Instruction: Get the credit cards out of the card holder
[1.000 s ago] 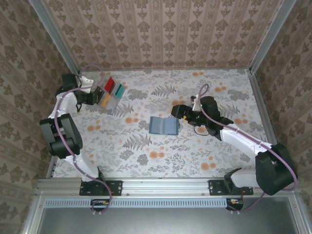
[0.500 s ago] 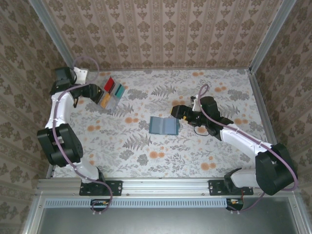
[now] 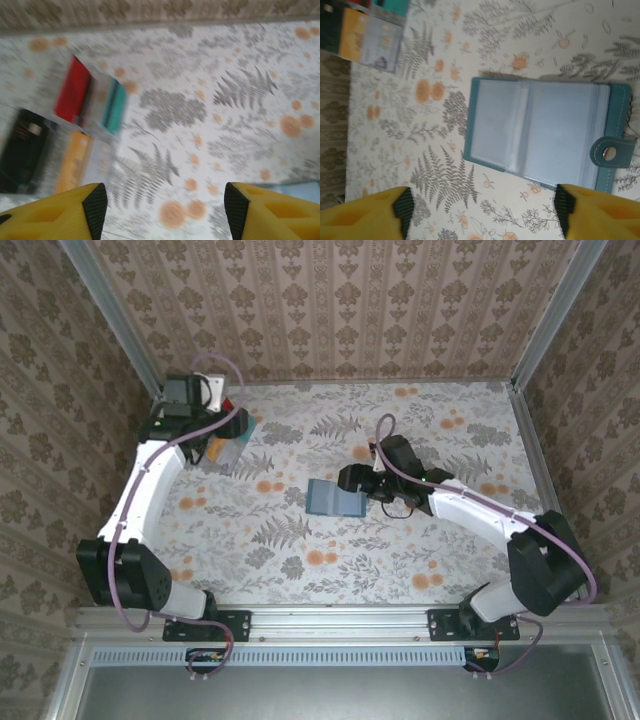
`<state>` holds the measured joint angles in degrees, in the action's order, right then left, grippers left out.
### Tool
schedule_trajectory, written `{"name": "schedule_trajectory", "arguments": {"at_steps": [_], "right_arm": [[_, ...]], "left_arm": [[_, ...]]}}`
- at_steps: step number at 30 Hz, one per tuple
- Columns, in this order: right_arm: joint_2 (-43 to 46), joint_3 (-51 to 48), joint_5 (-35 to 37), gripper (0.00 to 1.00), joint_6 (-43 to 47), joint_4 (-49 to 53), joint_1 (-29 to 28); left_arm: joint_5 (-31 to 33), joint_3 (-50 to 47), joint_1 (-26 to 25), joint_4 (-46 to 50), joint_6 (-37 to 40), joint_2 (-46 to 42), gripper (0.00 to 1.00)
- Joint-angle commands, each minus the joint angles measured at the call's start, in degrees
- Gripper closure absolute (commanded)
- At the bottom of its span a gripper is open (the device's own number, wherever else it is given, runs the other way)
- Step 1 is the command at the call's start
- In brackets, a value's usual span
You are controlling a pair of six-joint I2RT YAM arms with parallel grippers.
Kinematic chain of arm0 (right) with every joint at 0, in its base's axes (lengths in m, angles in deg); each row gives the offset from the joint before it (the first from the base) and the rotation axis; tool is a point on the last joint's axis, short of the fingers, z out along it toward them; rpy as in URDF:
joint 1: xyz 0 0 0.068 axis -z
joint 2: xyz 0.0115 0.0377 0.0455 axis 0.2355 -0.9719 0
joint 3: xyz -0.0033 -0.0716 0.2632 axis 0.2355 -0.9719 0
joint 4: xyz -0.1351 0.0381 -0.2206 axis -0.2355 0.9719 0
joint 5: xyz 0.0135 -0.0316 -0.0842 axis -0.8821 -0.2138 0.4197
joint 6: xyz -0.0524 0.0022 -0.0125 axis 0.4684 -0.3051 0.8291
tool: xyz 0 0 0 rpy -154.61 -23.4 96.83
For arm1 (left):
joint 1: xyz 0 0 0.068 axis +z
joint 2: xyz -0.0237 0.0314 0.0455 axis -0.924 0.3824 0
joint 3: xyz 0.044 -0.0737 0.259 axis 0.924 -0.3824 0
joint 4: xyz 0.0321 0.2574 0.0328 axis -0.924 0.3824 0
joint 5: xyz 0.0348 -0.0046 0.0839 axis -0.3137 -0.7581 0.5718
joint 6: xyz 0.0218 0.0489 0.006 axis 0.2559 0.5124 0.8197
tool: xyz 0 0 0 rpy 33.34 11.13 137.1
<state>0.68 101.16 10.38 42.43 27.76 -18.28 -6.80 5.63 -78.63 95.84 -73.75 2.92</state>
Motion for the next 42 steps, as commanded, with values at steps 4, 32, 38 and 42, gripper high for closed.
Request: {"name": "schedule_trajectory", "arguments": {"at_steps": [4, 32, 38, 42], "right_arm": [[-6.29, 4.51, 8.62, 0.41, -3.29, 9.94, -3.54], [-20.39, 14.04, 15.45, 0.56, -3.3, 19.81, -4.75], [-22.15, 15.39, 14.12, 0.58, -2.15, 20.28, -4.75], [-22.65, 15.57, 13.7, 0.63, -1.98, 20.15, -4.74]], "left_arm": [[-1.98, -8.85, -7.35, 0.06, -15.9, -0.23, 0.42], [-5.88, -6.35, -23.78, -2.22, -25.99, 24.73, 0.79], [-7.26, -6.84, -24.34, -3.22, -26.8, 27.67, 0.89], [-7.4, -6.83, -24.74, -3.31, -27.13, 28.67, 0.94]]}}
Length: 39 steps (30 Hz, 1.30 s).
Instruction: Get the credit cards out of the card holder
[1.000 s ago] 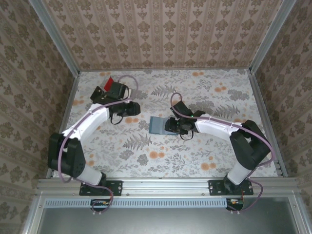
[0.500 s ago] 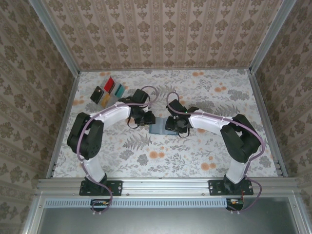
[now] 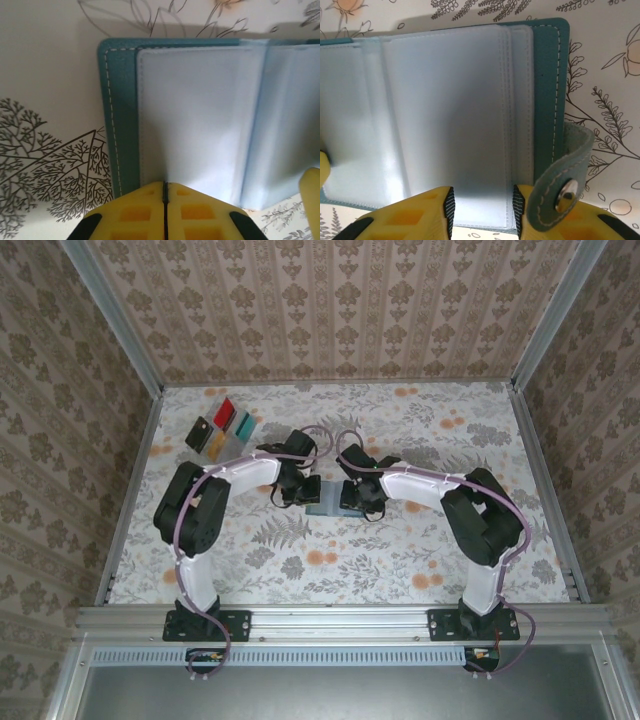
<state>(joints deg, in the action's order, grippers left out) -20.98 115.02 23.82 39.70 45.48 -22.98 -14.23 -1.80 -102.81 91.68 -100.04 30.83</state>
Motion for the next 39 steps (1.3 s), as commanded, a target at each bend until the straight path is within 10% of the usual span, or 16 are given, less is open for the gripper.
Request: {"name": "schedule_trajectory", "arguments": {"at_steps": [1, 22, 32, 39], "right_arm": [[-1.04, 1.72, 0.21, 0.65, 0.86, 2.36, -0.04], [6.59, -5.76, -9.61, 0.78, 1.51, -12.4, 2.41], [24.93, -9.24, -1.03, 0.26, 7.39, -8.25, 4.0], [35.11, -11.07, 15.71, 0.0, 17.51, -6.58, 7.32]], "left_arm": [[-0.01, 0.56, -0.57, 0.77, -0.93, 0.77, 0.95], [-1.9, -0.47, -0.09, -0.8, -1.3, -4.14, 0.99], [4.6, 2.18, 4.7, 5.49, 2.29, -17.91, 0.7], [22.19, -2.29, 8.76, 6.0, 7.24, -31.88, 0.32]]}}
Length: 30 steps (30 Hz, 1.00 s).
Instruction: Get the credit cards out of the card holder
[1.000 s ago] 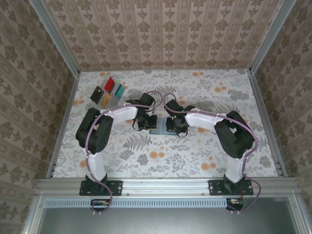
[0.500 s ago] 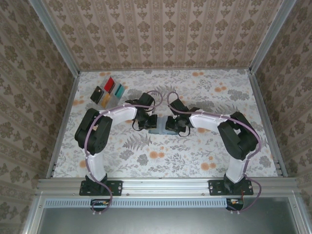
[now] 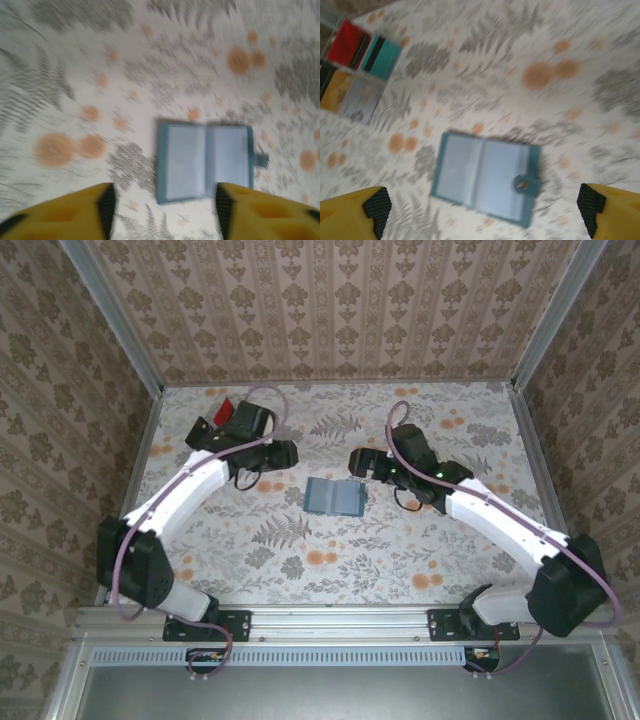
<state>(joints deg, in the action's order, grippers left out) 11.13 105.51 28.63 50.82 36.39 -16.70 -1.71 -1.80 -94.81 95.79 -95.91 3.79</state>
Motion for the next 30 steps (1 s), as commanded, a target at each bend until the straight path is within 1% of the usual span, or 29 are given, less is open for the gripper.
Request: {"name": "schedule_trajectory", "arguments": {"at_steps": [1, 2, 4, 6, 9, 11, 14, 17, 18, 21, 24, 26, 30], "right_arm": [[3.92, -1.78, 14.46, 0.0, 7.75, 2.84, 1.74], [4.6, -1.86, 17.48, 0.0, 8.73, 3.15, 2.37], [6.12, -2.41, 26.7, 0.0, 9.59, 3.41, 3.67], [7.94, -4.01, 32.48, 0.0, 9.27, 2.14, 5.65], [11.11, -8.12, 35.79, 0.0, 10.93, -2.63, 9.68], [13.24, -12.57, 37.3, 0.0, 14.55, -9.48, 11.46], [14.77, -16.59, 36.04, 0.0, 17.3, -13.91, 15.7], [13.91, -20.36, 35.66, 0.01, 21.81, -18.79, 19.0], [13.35, -21.93, 35.63, 0.0, 24.25, -21.43, 19.67], [11.59, -26.27, 34.71, 0.0, 28.76, -29.01, 21.99], [10.42, -29.88, 30.92, 0.0, 30.72, -35.91, 24.0], [10.06, -32.3, 26.75, 0.0, 31.13, -40.17, 25.3], [7.95, -35.67, 20.24, 0.0, 31.28, -47.37, 26.94]], "left_arm": [[11.36, -4.64, 2.45, 0.29, 4.01, -7.31, 0.26], [12.47, -6.77, 3.06, -1.66, 4.83, -9.46, 0.21], [15.68, -11.31, 4.49, -4.91, 5.47, -13.97, 0.11], [19.46, -15.49, 6.2, -8.01, 5.58, -17.42, 0.0], [26.19, -21.68, 9.02, -13.51, 5.39, -20.9, 0.0], [30.11, -26.13, 10.39, -17.82, 6.41, -22.2, 0.0], [33.05, -30.88, 12.97, -23.5, 7.62, -23.0, 0.0], [35.35, -35.03, 15.35, -30.61, 11.75, -22.11, 0.0], [35.31, -36.2, 16.69, -33.2, 13.06, -21.39, 0.0], [30.42, -37.98, 20.76, -38.75, 15.67, -19.09, 0.0], [28.11, -41.86, 21.56, -49.6, 21.73, -16.52, 0.0], [25.7, -44.49, 22.08, -56.24, 25.11, -14.87, 0.0], [19.07, -48.37, 23.81, -66.67, 28.39, -11.95, 0.0]]}}
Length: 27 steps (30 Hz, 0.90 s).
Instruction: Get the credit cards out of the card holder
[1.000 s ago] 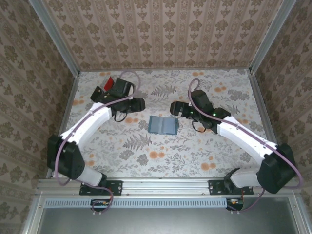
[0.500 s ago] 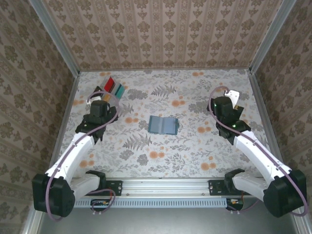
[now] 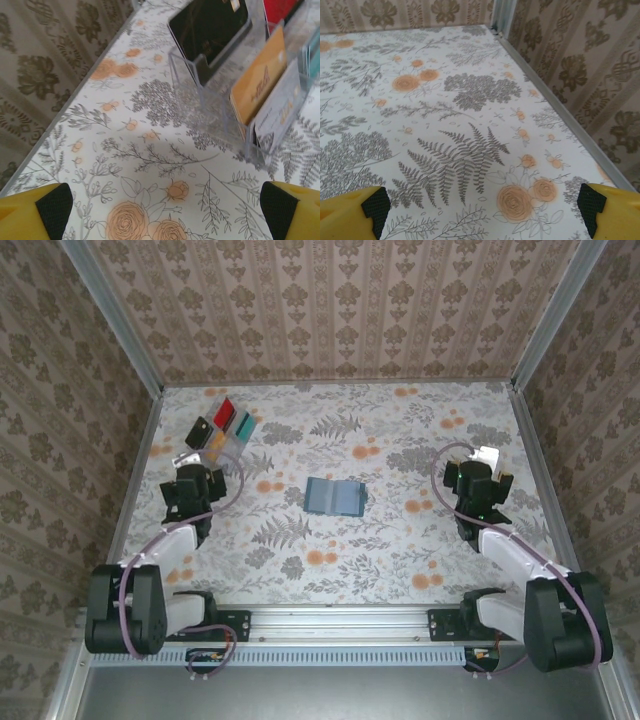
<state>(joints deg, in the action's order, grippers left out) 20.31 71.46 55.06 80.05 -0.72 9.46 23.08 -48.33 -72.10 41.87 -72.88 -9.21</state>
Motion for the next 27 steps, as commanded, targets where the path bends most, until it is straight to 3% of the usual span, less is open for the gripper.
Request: {"name": "schedule_trajectory", "arguments": {"at_steps": [1, 5, 10, 22, 27], "right_arm": [[-1.98, -2.27, -7.41, 0.0, 2.49, -12.26, 0.91], [-5.63, -3.55, -11.59, 0.0, 3.88, -19.25, 1.26], [-10.86, -3.49, -18.98, 0.0, 3.5, -25.06, 1.8], [-22.16, -5.47, -21.77, 0.0, 5.04, -38.8, 1.17], [-22.36, -2.58, -17.5, 0.01, 4.45, -33.52, 0.06]], "left_arm": [[-7.25, -2.78, 1.61, -15.42, 6.03, 1.86, 0.0], [-14.79, -5.07, 3.45, -23.12, 8.04, 5.14, 0.0], [-21.12, -4.57, 3.93, -26.08, 9.07, 7.0, 0.0], [-22.03, -4.05, 4.2, -35.59, 8.82, 18.45, 0.0], [-22.16, -2.18, 4.21, -31.62, 8.9, 18.26, 0.0]]}}
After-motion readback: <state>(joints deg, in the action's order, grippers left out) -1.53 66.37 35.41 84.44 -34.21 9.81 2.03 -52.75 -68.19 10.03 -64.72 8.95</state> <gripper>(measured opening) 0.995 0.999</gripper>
